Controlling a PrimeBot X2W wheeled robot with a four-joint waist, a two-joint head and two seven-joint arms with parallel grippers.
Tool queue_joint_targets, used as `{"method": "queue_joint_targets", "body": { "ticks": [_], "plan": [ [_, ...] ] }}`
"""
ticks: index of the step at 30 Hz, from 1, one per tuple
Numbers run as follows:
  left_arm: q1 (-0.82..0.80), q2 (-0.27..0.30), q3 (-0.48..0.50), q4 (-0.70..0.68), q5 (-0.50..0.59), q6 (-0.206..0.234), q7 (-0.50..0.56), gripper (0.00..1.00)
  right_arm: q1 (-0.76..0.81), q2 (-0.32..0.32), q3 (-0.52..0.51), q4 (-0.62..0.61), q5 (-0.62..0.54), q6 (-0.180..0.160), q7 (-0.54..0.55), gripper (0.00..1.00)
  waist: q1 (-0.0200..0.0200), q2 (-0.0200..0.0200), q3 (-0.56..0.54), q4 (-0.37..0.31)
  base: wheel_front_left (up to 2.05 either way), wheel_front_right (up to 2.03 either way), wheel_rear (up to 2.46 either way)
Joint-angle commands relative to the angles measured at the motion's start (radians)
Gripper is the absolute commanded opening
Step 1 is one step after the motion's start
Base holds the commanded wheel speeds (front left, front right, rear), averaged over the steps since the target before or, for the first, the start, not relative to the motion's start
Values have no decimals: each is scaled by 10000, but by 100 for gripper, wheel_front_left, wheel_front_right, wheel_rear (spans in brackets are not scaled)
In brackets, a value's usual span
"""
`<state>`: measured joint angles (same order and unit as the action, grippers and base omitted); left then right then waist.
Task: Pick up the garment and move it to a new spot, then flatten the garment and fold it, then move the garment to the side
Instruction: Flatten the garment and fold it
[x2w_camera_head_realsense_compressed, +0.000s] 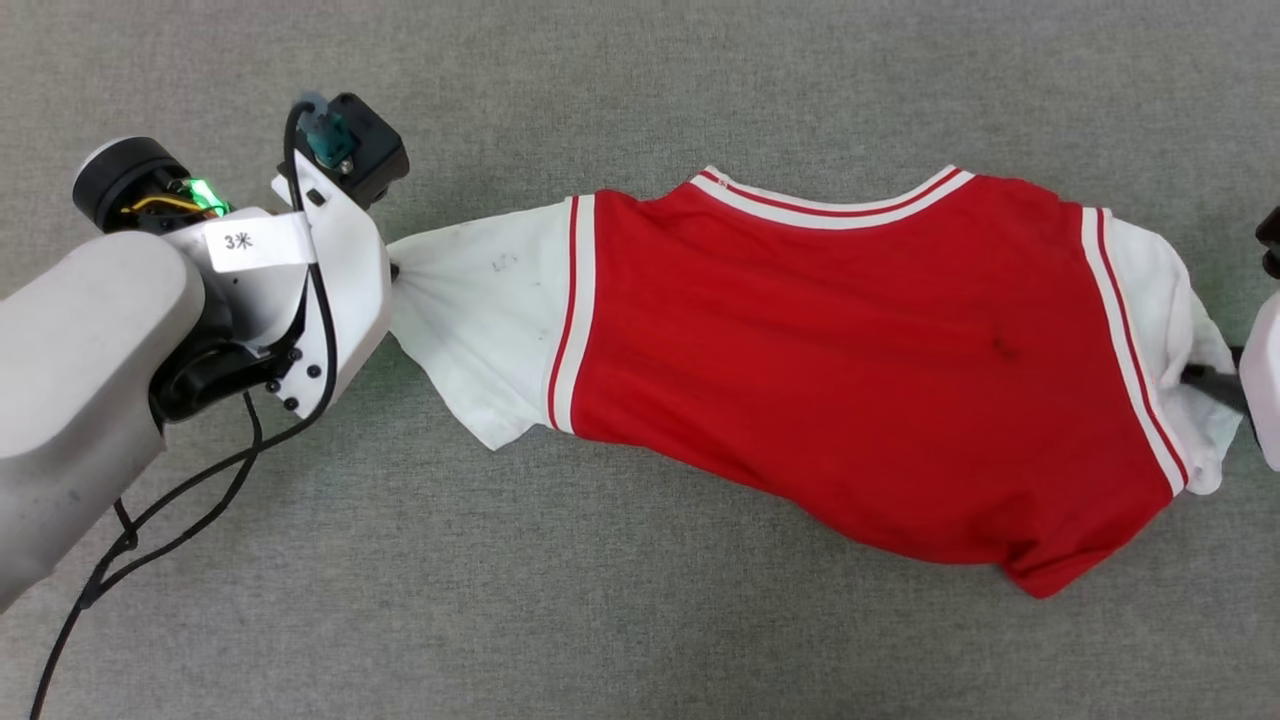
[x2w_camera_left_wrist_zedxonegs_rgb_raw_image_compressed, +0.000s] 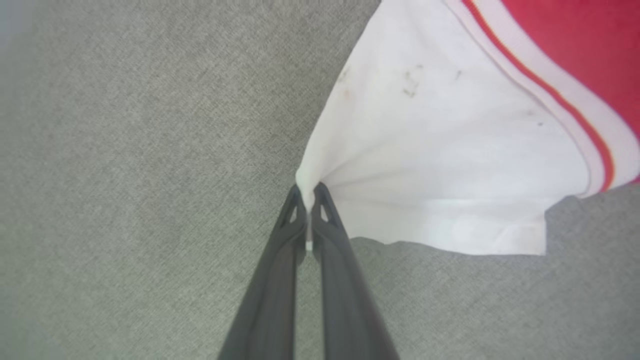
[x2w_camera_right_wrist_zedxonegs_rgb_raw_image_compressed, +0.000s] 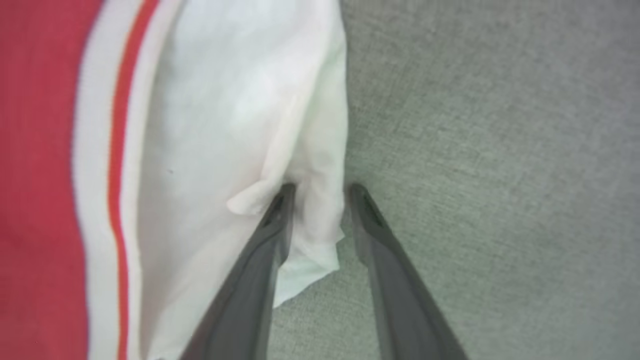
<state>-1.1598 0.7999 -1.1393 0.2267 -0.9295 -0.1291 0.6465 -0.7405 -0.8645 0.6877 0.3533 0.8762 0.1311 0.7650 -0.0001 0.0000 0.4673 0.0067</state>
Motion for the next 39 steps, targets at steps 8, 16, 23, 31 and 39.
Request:
{"method": "queue_joint_targets", "body": {
  "ticks": [8, 16, 23, 31, 39],
  "plan": [
    [214, -104, -43, 273, 117, 11, -910, 0, -517, -68, 65, -65, 105, -9, -1752, 0, 1, 0, -1149, -100, 0, 0, 0],
    [88, 248, 367, -182, 349, 107, -2213, 0, -614, -1096, 26, -1512, 338, -9, -2953, 0, 1, 0, -2370, -139, 0, 0, 0],
    [-383, 657, 955, -1019, 663, 556, -3016, 0, -884, -1522, -677, -2471, 349, -9, -3748, 0, 1, 0, -2854, -137, 0, 0, 0],
    [-1593, 525, 1679, -1243, 1294, 1077, -3599, 0, -2081, -1363, -1342, -3069, -421, -9, -3926, 0, 1, 0, -2665, -53, 0, 0, 0],
    [-3285, -173, 2131, -130, 1872, 980, -4017, 0, -4543, -192, -1519, -2160, -1193, -9, -3271, 0, 1, 0, -1604, 37, 0, 0, 0]
  ]
}}
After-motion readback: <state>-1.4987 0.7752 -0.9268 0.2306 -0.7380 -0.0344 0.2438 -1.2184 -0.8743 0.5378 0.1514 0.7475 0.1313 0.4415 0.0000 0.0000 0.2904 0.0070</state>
